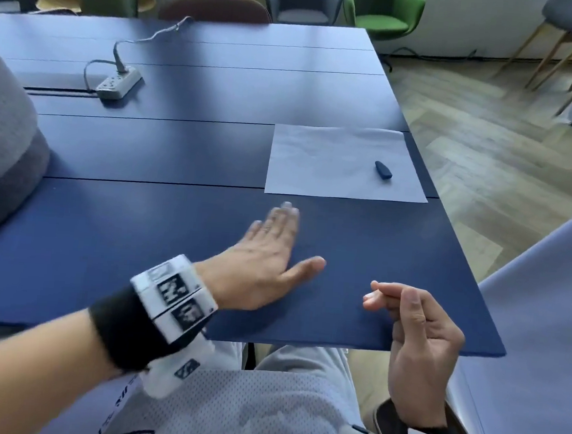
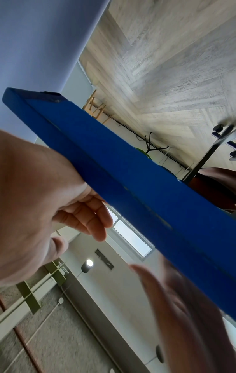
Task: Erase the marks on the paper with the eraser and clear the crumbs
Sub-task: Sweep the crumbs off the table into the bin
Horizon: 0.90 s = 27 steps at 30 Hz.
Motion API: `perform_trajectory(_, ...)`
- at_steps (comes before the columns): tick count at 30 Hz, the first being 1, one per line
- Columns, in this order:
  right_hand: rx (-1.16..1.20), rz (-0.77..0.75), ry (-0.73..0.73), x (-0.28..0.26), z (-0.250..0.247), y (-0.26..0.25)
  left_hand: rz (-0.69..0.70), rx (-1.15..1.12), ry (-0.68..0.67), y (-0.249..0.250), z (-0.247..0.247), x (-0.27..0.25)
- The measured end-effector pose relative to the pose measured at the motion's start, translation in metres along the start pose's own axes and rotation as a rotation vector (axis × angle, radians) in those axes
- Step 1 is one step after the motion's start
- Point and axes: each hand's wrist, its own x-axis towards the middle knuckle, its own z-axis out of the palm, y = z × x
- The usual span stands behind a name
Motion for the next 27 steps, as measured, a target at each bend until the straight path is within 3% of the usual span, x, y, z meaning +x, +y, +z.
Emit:
perform_trajectory(2, 0.028, 0.004, 0.01, -0.001, 0.0, 0.001, -0.278, -0.101, 0.159, -0.018, 0.022, -0.031)
perform_trajectory(4, 0.046, 0.0, 0.029, -0.001, 0.002, 0.001, -0.497, -0.066, 0.207, -0.023, 0.048, -0.054)
perform_trajectory(7, 0.06, 0.006, 0.035, 0.0, 0.004, 0.001, -0.549, -0.068, 0.211, -0.005, 0.064, -0.041)
perform_trajectory(11, 0.173, 0.026, 0.07, 0.001, 0.002, -0.002, -0.438, -0.144, 0.254, 0.05, 0.057, 0.018)
perform_trajectory(14, 0.301, 0.022, 0.218, 0.0, -0.007, -0.005, -0.223, -0.141, 0.211, 0.098, 0.065, 0.053)
perform_trajectory(17, 0.301, -0.028, 0.399, 0.0, -0.019, -0.005, 0.052, -0.261, 0.204, 0.123, 0.067, 0.056)
perform_trajectory(20, 0.266, -0.088, 0.474, 0.001, -0.035, -0.006, 0.15, -0.523, 0.31, 0.105, 0.056, 0.037)
perform_trajectory(23, 0.171, -0.119, 0.552, 0.004, -0.055, -0.004, -0.028, -0.334, 0.575, 0.05, 0.059, 0.014)
perform_trajectory(24, 0.135, -0.121, 0.585, 0.004, -0.061, -0.002, -0.152, -0.242, 0.574, 0.033, 0.06, 0.007)
perform_trajectory(27, 0.042, -0.097, 0.64, 0.007, -0.072, 0.006, -0.438, -0.019, 0.316, 0.024, 0.062, 0.002)
